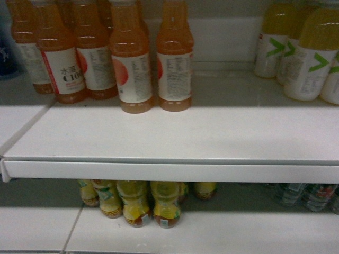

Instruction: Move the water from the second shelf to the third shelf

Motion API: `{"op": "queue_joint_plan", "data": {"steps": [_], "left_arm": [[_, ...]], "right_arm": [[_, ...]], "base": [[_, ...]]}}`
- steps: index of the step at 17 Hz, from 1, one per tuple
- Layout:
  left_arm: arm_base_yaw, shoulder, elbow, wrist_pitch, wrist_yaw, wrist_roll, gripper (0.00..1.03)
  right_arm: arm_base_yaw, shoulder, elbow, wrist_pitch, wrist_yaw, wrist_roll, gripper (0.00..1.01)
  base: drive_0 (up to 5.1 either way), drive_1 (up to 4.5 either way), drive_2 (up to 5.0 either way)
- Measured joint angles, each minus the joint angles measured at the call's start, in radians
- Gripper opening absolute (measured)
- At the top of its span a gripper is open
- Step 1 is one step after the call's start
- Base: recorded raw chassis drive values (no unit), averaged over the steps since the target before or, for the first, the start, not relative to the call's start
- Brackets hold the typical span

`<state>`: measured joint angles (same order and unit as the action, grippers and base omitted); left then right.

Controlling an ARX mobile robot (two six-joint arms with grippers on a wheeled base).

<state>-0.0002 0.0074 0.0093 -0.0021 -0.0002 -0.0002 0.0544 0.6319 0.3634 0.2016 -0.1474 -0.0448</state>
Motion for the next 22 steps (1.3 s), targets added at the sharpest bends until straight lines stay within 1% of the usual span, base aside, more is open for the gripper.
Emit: {"op": "queue_joint_plan", "data": {"steps": [22], "left_arm": [[0.000, 0.000, 0.000, 0.000, 0.000, 0.000, 0.98]], "right_arm": [[0.000, 0.001, 0.000, -0.003, -0.001, 0.000, 0.41]], "base": [[-5.0, 2.42, 2.4]]}}
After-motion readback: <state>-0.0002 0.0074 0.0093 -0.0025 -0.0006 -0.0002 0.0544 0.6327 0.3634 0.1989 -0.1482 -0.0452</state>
